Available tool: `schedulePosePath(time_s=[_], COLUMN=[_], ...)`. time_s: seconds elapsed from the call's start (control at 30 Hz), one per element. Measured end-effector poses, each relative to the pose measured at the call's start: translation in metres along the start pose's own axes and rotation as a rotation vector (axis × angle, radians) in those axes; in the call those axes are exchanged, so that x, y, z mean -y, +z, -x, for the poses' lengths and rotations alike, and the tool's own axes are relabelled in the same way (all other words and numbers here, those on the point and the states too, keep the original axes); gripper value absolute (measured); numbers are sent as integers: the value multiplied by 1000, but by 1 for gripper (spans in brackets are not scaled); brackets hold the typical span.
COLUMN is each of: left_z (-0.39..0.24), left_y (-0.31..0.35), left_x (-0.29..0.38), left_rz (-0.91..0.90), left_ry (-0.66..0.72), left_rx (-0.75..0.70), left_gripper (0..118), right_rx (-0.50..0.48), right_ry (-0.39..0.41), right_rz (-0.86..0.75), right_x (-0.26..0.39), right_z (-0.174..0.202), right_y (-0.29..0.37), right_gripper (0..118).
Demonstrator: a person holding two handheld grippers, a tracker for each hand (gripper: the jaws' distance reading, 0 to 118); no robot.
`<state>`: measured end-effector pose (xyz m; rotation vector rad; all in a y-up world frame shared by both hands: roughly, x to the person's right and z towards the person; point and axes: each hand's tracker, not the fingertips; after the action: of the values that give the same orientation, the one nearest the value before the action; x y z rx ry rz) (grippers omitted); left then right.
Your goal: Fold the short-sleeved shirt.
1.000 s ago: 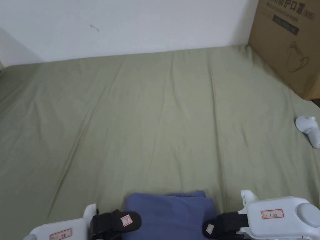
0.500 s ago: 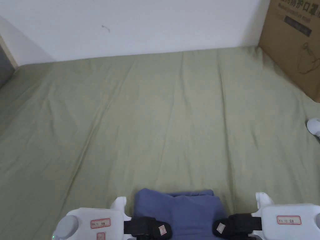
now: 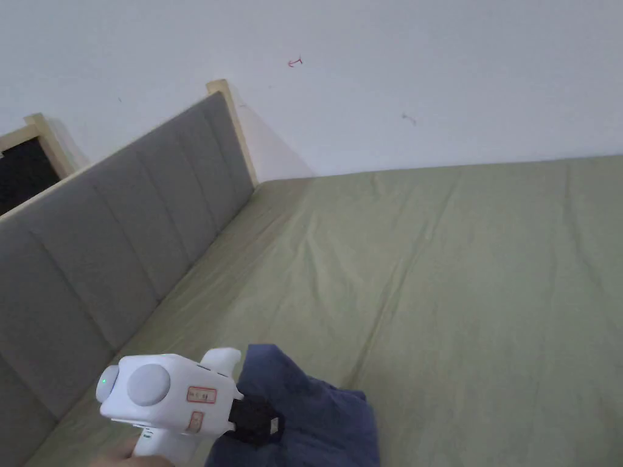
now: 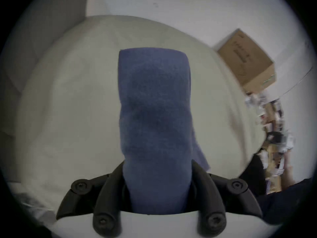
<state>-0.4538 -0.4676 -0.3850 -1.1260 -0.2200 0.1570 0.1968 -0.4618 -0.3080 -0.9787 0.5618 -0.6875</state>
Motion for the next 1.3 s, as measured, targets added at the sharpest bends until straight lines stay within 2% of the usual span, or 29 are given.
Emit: schedulePosePath(time_s=[0.13, 0.17, 0.2, 0.23, 0.27, 0.3, 0.37, 0.47, 0.6, 0.63, 0.67, 0.7, 0.73, 0.77, 0.8, 0.87, 0.93, 1.03, 1.1, 1.2, 1.3], left_z=[35, 41, 46, 50, 55, 58, 67, 65, 45, 38, 32, 22, 9, -25, -45, -89, -147, -223, -273, -328, -355], left_y=[-3, -7, -12, -15, -20, -18, -18, -10, 2, 3, 5, 6, 5, 13, 10, 5, 2, 0, 13, 37, 60], left_x=[-13, -16, -16, -17, -15, -13, -8, 0, 20, 20, 23, 28, 32, 36, 39, 44, 44, 36, 33, 23, 22], left_rz=[85, 111, 155, 185, 212, 204, 150, 95, 63, 52, 66, 77, 53, 29, 7, -70, -128, -264, -413, -630, -873], left_ry=[-90, -105, -111, -125, -137, -157, -159, -97, -81, -85, -71, -49, -51, -69, -102, -142, -116, -96, -149, -171, -205], left_rx=[-270, -347, -405, -481, -533, -541, -527, -421, -358, -319, -214, -106, -88, -76, -77, -43, 83, 100, 97, 83, -29], left_gripper=[26, 31, 46, 75, 113, 118, 113, 113, 114, 112, 100, 81, 51, 15, 7, 6, 3, 2, 2, 2, 2], right_rx=[41, 54, 61, 61, 62, 65, 73, 85, 90, 85, 79, 72, 70, 67, 64, 90, 157, 250, 338, 381, 430], right_ry=[13, 14, 13, 13, 14, 19, 37, 71, 96, 96, 95, 97, 100, 106, 112, 123, 131, 158, 191, 296, 450], right_rz=[14, 19, 22, 26, 30, 30, 26, 19, 14, 13, 12, 11, 8, 3, -1, -27, -59, -87, -164, -359, -610], right_x=[4, 5, 6, 7, 7, 7, 7, 3, -3, -4, -6, -8, -9, -10, -11, -13, -17, -25, -29, -40, -36], right_z=[4, 5, 6, 7, 8, 11, 15, 20, 25, 26, 26, 28, 30, 34, 36, 43, 48, 60, 73, 90, 117], right_y=[-6, -8, -9, -10, -11, -11, -11, -11, -18, -20, -22, -24, -25, -27, -27, -25, -19, -5, 12, 34, 52], right_gripper=[0, 0, 0, 0, 0, 0, 0, 0, 0, 0, 0, 0, 0, 0, 0, 0, 0, 0, 0, 0, 0])
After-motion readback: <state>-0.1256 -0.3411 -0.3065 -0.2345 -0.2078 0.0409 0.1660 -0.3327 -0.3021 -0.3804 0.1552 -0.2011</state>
